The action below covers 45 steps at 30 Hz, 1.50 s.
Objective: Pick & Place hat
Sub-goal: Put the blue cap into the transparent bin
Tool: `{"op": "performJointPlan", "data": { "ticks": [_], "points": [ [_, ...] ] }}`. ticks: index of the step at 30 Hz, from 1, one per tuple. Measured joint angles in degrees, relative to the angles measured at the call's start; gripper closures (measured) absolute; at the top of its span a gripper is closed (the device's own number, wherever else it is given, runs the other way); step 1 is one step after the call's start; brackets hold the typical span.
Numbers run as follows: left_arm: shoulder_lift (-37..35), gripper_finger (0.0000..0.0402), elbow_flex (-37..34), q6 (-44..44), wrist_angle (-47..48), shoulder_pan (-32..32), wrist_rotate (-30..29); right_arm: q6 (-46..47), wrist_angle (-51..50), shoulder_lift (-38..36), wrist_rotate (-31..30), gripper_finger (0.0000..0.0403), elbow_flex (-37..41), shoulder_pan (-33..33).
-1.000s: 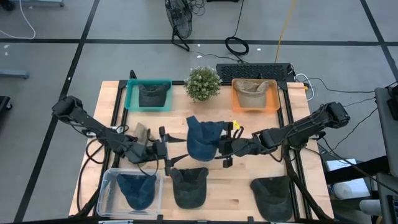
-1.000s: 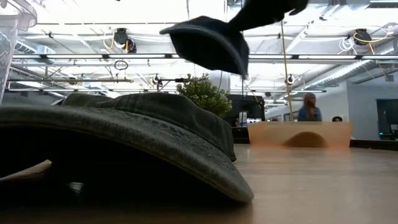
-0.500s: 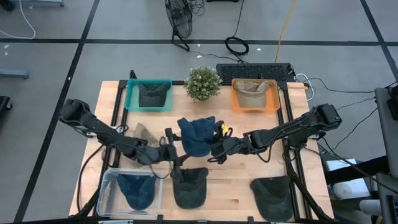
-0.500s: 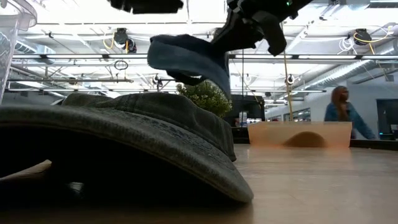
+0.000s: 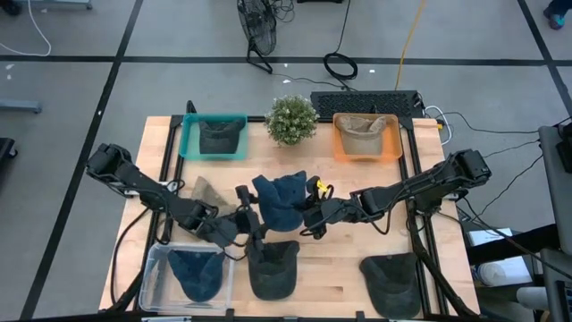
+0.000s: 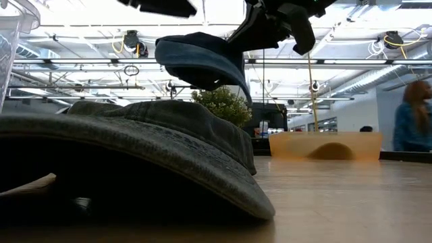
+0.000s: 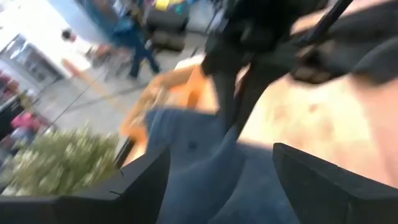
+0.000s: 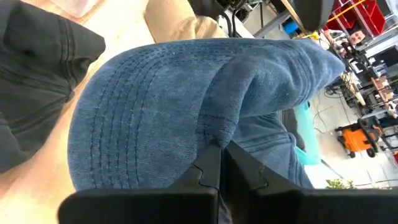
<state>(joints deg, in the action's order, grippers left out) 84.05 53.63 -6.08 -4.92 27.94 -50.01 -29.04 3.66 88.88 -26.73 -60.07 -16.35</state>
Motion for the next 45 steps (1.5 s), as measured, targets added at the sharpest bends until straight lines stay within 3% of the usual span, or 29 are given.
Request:
{"op": "performJointPlan", "data": {
  "ticks": [3,8,32,38,45],
  "points": [
    [0.0,0.0105,0.2,0.9,0.0,0.0,-1.7,1.5,0.0,0.0,0.2,0.0403,0.0,-0.5],
    [0.0,0.0105,0.3,-0.2,-2.0,-0.1,2.3,2.8,0.7,0.9,1.3,0.0403,0.0,-1.1],
    [0.0,0.0105,0.3,-0.2,-1.2,-0.8,4.0,2.9,3.0,1.1,1.5,0.0403,0.0,-1.7],
    [0.0,0.0105,0.3,2.3,-0.4,-1.6,9.2,2.8,3.8,1.1,1.5,0.0403,0.0,-1.8],
    [2.5,0.0105,0.3,1.5,-1.2,-2.4,9.3,2.8,5.0,2.4,4.5,0.0403,0.0,-1.8]
  ]
}}
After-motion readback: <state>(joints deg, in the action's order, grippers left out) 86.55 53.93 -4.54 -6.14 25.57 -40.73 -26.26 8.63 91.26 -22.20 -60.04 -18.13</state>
